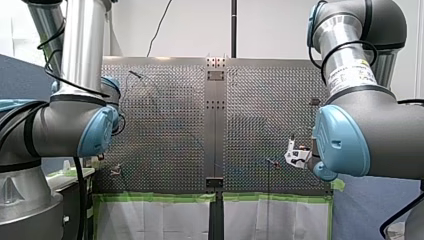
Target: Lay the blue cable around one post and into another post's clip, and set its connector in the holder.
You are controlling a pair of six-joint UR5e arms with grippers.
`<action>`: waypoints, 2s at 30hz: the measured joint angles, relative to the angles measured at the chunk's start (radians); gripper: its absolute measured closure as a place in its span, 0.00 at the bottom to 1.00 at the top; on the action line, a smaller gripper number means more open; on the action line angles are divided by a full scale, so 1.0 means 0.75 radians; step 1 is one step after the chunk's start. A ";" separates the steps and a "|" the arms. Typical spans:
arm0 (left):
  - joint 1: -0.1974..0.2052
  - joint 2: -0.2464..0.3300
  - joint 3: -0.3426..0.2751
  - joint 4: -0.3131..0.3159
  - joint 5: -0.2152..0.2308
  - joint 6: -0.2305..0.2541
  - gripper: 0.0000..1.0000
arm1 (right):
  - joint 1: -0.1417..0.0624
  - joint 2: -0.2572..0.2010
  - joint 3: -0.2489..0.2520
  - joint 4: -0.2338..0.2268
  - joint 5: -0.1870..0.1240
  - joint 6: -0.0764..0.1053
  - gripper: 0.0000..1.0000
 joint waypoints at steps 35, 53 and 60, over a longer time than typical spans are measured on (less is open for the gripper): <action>0.042 0.400 0.400 -0.401 -0.178 0.228 0.00 | 0.000 0.000 -0.005 0.007 -0.016 0.007 1.00; 0.035 0.617 0.617 -0.617 0.017 0.264 0.00 | 0.000 0.001 -0.005 0.000 -0.017 0.013 1.00; 0.008 0.702 0.702 -0.702 0.102 0.281 0.00 | 0.000 0.000 -0.005 0.001 -0.017 0.013 1.00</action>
